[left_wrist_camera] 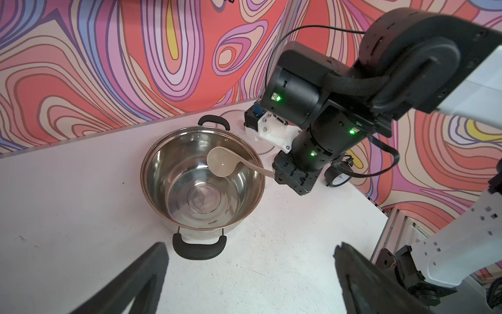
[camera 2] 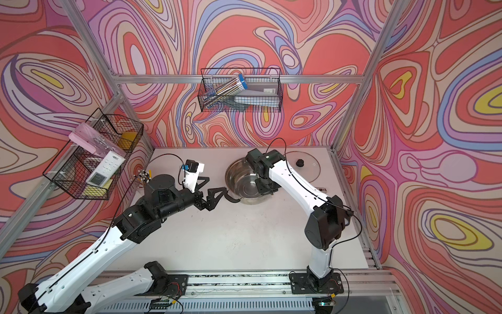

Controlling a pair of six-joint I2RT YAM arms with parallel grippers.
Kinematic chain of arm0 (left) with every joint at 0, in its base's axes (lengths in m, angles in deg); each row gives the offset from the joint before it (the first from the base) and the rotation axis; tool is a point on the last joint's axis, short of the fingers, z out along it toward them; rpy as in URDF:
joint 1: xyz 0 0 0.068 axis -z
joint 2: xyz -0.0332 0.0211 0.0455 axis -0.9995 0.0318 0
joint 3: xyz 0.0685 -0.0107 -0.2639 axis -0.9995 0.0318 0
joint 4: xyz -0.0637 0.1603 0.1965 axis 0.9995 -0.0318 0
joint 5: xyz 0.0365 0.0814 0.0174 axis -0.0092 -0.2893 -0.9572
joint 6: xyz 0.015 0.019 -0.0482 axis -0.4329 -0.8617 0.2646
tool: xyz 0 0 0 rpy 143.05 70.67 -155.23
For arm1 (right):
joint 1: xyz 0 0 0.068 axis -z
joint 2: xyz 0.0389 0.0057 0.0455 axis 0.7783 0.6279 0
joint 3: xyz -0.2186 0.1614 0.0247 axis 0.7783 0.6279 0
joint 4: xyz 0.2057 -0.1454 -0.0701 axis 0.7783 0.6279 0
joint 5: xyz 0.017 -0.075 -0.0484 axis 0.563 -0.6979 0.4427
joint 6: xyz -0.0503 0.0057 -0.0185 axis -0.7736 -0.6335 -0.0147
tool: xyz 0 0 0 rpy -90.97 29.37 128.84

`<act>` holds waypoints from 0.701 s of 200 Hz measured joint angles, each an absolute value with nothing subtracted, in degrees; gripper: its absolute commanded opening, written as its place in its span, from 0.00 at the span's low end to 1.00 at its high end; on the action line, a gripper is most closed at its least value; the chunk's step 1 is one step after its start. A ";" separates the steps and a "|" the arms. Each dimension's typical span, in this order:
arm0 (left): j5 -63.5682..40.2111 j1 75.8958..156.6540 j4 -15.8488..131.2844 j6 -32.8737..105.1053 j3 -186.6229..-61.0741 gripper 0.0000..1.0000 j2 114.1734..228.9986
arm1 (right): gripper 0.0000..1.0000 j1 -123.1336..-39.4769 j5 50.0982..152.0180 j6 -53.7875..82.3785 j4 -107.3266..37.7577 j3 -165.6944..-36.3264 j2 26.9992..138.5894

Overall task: Stir the soup with a spoon
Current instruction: Stir the soup in the pan with a stick.

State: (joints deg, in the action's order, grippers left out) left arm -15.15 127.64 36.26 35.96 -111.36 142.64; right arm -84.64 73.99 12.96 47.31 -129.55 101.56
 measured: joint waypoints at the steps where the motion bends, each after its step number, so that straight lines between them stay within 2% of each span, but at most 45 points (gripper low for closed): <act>1: -15.15 127.64 36.26 36.00 -111.36 0.99 142.59 | 0.00 -84.62 73.97 12.92 47.29 -129.71 101.70; 71: -15.74 127.94 36.21 36.30 -111.36 0.99 141.74 | 0.00 -85.36 77.94 10.87 45.37 -140.55 109.94; 140: -15.63 127.94 36.06 32.46 -110.73 0.99 141.37 | 0.00 -89.98 82.56 11.39 44.47 -137.07 108.47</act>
State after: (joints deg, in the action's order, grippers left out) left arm -15.63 127.94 36.06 32.46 -110.73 141.37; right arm -89.98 82.56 11.39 44.47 -137.07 108.47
